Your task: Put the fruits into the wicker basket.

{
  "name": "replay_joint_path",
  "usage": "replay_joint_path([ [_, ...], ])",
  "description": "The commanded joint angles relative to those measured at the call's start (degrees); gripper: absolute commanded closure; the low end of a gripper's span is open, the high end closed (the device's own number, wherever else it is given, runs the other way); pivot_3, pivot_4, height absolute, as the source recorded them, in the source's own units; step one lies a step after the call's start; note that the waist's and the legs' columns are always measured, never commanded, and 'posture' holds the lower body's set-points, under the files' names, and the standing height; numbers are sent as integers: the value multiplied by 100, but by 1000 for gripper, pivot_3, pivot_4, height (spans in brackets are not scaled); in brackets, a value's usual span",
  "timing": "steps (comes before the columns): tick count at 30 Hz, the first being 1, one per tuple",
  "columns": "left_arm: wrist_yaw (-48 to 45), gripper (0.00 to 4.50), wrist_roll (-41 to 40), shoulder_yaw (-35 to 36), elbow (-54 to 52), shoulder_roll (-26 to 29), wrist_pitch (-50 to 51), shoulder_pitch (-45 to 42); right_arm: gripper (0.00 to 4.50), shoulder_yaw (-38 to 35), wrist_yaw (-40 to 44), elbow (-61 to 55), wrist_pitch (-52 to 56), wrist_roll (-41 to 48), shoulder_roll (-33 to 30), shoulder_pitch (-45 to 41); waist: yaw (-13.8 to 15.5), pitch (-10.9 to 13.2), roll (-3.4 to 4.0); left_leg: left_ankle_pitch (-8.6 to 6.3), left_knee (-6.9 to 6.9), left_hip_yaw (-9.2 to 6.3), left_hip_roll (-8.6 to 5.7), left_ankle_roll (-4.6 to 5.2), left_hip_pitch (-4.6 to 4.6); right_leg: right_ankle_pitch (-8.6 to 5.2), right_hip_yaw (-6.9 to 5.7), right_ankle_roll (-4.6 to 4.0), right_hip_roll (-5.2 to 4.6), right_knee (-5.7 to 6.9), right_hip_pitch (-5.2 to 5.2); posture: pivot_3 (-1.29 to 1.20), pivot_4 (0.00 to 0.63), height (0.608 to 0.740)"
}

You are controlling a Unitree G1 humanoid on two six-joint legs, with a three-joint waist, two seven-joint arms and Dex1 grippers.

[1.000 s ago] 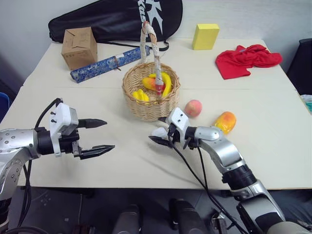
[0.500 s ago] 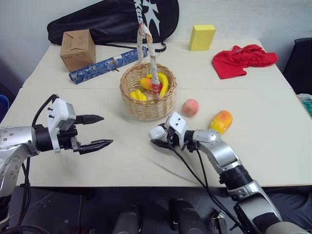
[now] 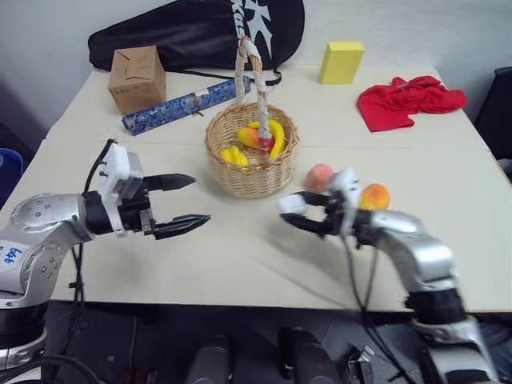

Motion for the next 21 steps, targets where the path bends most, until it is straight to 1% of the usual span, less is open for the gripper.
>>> replay_joint_path([
  [1, 92, 0, -176, -266, -270, -242, 34, -216, 1455, -1869, -14, -684, 822, 925, -839, 567, 25, 0, 0, -2, 1, 1, 0, 3, 0, 0, 1, 0, 0, -6, 2, 0, 150, 740],
  [2, 87, 0, -126, -372, -258, -316, 1, -253, 1455, -2307, -70, -622, 919, 921, -1068, 793, 28, 0, -1, -3, 1, 3, -1, 5, 1, 0, 2, 1, 0, -10, 3, 0, 150, 740],
  [3, 91, 0, -56, -536, -200, -434, -39, -355, 1455, -2696, -178, -386, 796, 614, -1272, 1133, 29, -1, -2, -3, 1, 4, 0, 5, 3, 0, 2, 1, 2, -15, 7, 0, 150, 740],
  [4, 83, 0, -9, -648, -148, -519, -68, -434, 1455, -2926, -262, -178, 633, 341, -1409, 1414, 35, -2, -6, -3, 1, 6, 0, 5, 5, 1, 3, 1, 5, -16, 9, 0, 150, 740],
  [6, 57, 0, 53, -765, -71, -608, -106, -532, 1455, -3068, -399, 71, 368, 38, -1517, 1761, 16, -3, -13, -1, 1, 12, 1, 3, 20, 1, 5, 1, 11, -14, 21, 0, 150, 740],
  [7, 34, 0, 88, -823, -19, -652, -133, -584, 1455, -3058, -579, 187, 302, -72, -1470, 1842, -11, -2, -14, 0, 1, 22, 3, 3, 29, 2, 10, 4, 19, -12, 24, 0, 150, 740],
  [9, -18, 0, 184, -993, 129, -779, -203, -756, 1455, -2905, -1148, 709, -2, -434, -1150, 1857, -58, -1, -17, 5, 1, 46, 4, 3, 46, 7, 16, 9, 29, 1, 25, 0, 150, 740],
  [12, -87, 0, 256, -1121, 316, -881, -236, -1024, 1455, -2455, -1545, 1397, -673, -855, -642, 1730, -102, 1, -20, 8, -4, 52, 10, 2, 119, 12, 17, 8, 67, -10, 94, 0, 150, 740],
  [15, -129, 0, 255, -1153, 402, -910, -206, -1213, 1455, -2292, -1850, 1779, -901, -1011, -417, 1495, -152, 4, -10, 8, -3, 47, 11, 2, 121, 12, 35, 9, 86, -13, 98, 0, 150, 740],
  [16, -149, 0, 248, -1148, 418, -910, -184, -1267, 727, -2315, -1938, 1816, -872, -970, -366, 1436, -155, 5, 3, 8, -4, 51, 10, 2, 120, 12, 40, 10, 85, -9, 94, 0, 150, 740],
  [17, -172, 0, 250, -1143, 435, -901, -175, -1307, 379, -2354, -1975, 1768, -809, -893, -342, 1412, -152, 5, 9, 8, -4, 54, 10, 3, 112, 13, 51, 12, 85, -6, 83, 0, 150, 740],
  [18, -192, 0, 259, -1134, 444, -886, -174, -1331, 121, -2382, -1967, 1683, -780, -840, -365, 1421, -150, 5, 10, 8, -4, 54, 10, 3, 109, 12, 61, 13, 85, -5, 80, 0, 150, 740],
  [19, -201, 0, 265, -1118, 448, -871, -173, -1342, 51, -2400, -1936, 1585, -775, -816, -430, 1443, -146, 5, 10, 8, -4, 53, 12, 2, 110, 11, 69, 14, 86, -5, 80, 0, 150, 740],
  [21, -209, 0, 231, -1034, 433, -832, -147, -1326, 51, -2533, -1840, 1338, -689, -675, -643, 1364, -139, 5, 10, 7, -4, 50, 15, 1, 107, 11, 69, 14, 88, -9, 81, 0, 150, 740],
])
